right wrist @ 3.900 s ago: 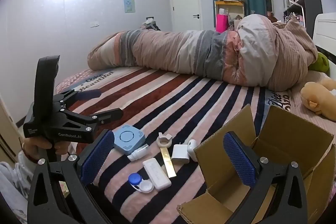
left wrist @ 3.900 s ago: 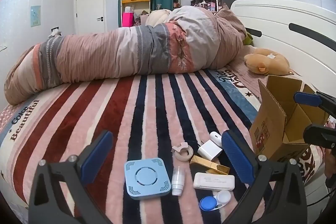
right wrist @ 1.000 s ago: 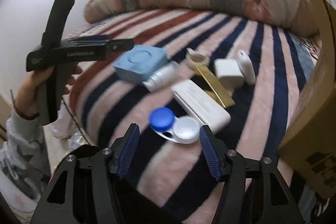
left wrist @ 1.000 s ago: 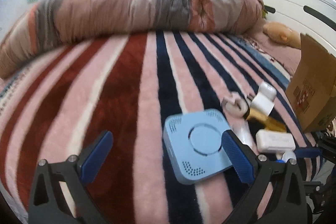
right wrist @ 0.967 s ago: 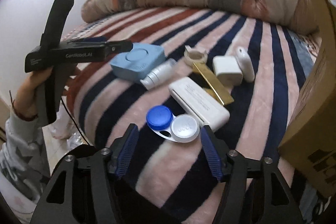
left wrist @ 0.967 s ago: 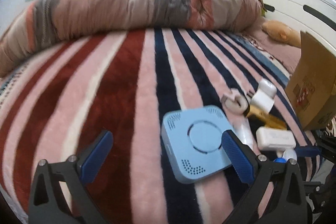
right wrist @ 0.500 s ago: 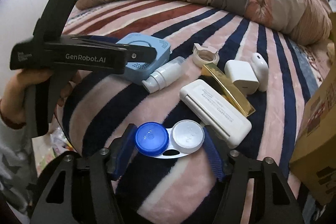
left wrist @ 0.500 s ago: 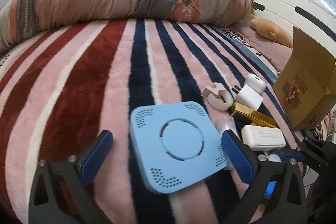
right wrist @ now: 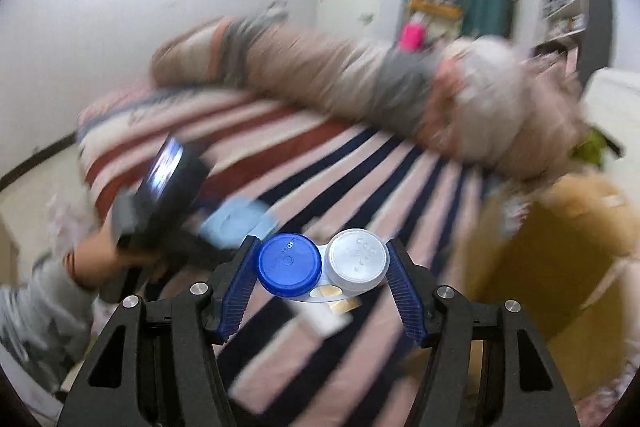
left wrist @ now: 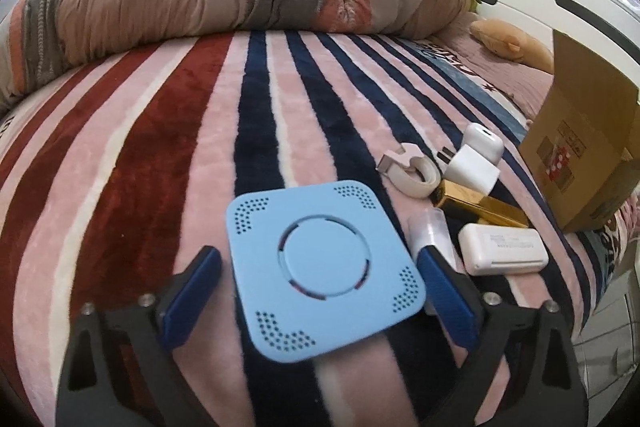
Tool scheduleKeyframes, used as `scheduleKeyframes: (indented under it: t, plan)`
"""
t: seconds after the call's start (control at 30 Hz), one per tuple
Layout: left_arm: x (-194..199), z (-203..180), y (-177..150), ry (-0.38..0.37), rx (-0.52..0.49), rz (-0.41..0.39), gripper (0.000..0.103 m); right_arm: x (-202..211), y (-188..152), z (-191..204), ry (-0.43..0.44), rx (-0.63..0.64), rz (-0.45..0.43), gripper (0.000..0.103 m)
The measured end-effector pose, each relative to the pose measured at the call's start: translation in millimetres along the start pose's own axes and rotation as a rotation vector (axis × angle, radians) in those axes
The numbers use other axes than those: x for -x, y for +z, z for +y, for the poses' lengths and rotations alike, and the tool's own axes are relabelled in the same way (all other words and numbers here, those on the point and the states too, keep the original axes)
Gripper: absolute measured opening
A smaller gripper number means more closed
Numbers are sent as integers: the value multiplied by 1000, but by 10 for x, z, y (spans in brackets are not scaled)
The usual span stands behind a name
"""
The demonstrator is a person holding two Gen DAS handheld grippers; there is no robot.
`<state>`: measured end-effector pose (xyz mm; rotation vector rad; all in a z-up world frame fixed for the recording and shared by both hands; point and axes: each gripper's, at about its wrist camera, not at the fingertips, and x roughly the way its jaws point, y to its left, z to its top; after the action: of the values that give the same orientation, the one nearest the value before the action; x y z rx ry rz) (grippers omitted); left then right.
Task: Organize rigid objects
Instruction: 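Drop the lens case into the cardboard box while the left gripper grasps the light-blue device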
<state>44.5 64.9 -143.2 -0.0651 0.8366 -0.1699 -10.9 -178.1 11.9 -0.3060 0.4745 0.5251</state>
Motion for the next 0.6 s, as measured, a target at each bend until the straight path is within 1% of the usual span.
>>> scheduleKeyframes:
  t: [0.03, 0.07, 0.1, 0.13, 0.17, 0.23, 0.3, 0.33, 0.37, 0.4, 0.47, 0.53, 0.6]
  plan:
    - [13, 7, 1, -4, 0, 1, 91, 60, 79, -172, -59, -7, -1, 60]
    - [12, 9, 1, -1, 1, 7, 90, 80, 136, -321, -108, -14, 17, 60]
    - [-16, -4, -7, 9, -3, 26, 90, 65, 171, -497, -150, -29, 52, 60]
    - [-56, -29, -17, 27, -12, 40, 90, 13, 185, -700, -171, -62, 104, 60]
    - [-119, -70, -31, 58, -31, 53, 90, -63, 172, -879, -171, -102, 154, 60]
    - [-168, -107, -38, 92, -42, 46, 90, -264, 93, -1137, -169, -165, 246, 60]
    - [-164, -91, -24, 100, -24, 33, 88, -413, -16, -1244, -195, -165, 309, 61]
    - [-154, -75, -16, 97, -16, 29, 87, -487, -83, -1264, -223, -147, 338, 66]
    - [-145, -59, -10, 91, -10, 26, 87, -515, -119, -1245, -240, -127, 343, 72]
    - [-137, -42, -2, 87, -9, 23, 87, -458, -163, -1206, -242, -112, 335, 74]
    - [-124, -22, 9, 83, -15, 29, 86, -393, -167, -1110, -216, -78, 302, 83]
    - [-91, -28, 25, 81, -17, 33, 86, -356, -134, -1035, -186, -54, 269, 87]
    - [-23, -38, 92, 78, -26, 33, 86, -301, -73, -934, -127, -28, 222, 87]
